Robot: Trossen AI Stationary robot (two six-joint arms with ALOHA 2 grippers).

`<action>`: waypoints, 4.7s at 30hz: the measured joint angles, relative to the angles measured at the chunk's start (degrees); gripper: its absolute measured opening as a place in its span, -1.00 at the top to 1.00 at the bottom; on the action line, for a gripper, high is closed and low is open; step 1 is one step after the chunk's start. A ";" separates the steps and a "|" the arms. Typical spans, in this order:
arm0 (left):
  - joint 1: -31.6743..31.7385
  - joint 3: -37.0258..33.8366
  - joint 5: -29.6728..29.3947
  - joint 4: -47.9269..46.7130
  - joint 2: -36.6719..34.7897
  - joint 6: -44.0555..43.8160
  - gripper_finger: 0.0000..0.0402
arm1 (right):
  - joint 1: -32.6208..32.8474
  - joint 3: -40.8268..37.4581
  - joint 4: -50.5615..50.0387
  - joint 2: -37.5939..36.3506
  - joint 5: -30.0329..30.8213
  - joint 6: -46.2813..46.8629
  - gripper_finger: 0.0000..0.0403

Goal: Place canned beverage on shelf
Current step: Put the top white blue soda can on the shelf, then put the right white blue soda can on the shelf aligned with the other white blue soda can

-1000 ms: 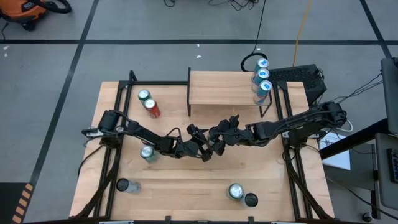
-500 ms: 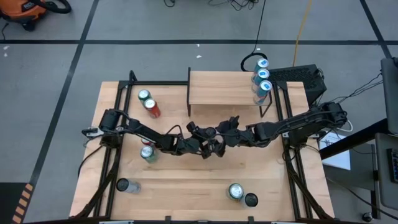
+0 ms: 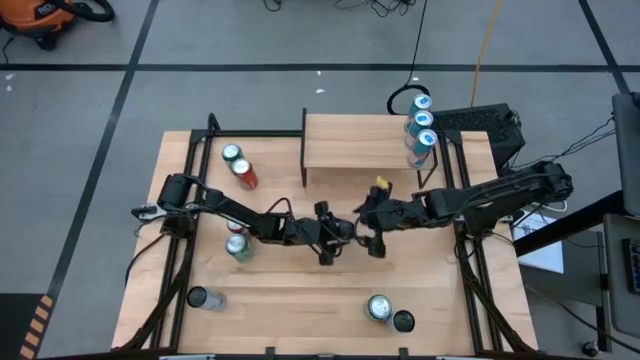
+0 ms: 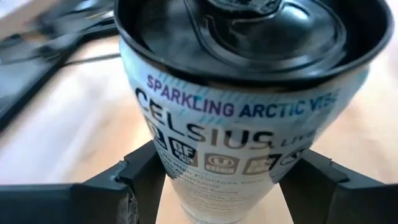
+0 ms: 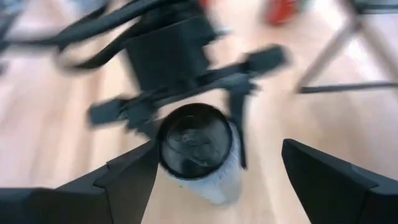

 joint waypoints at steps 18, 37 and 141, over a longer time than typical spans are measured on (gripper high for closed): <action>3.60 -0.09 23.15 2.38 0.17 0.56 -0.26 | -0.04 -0.06 5.30 9.58 -11.17 -6.51 -0.59; 3.77 -0.07 22.05 1.85 -0.83 0.49 -0.37 | -0.72 -0.15 3.93 6.25 -9.54 -3.82 -0.21; 4.39 -0.11 3.17 -10.82 -4.33 -4.29 -0.78 | -60.10 27.54 -29.02 -15.39 -30.54 -17.55 -0.56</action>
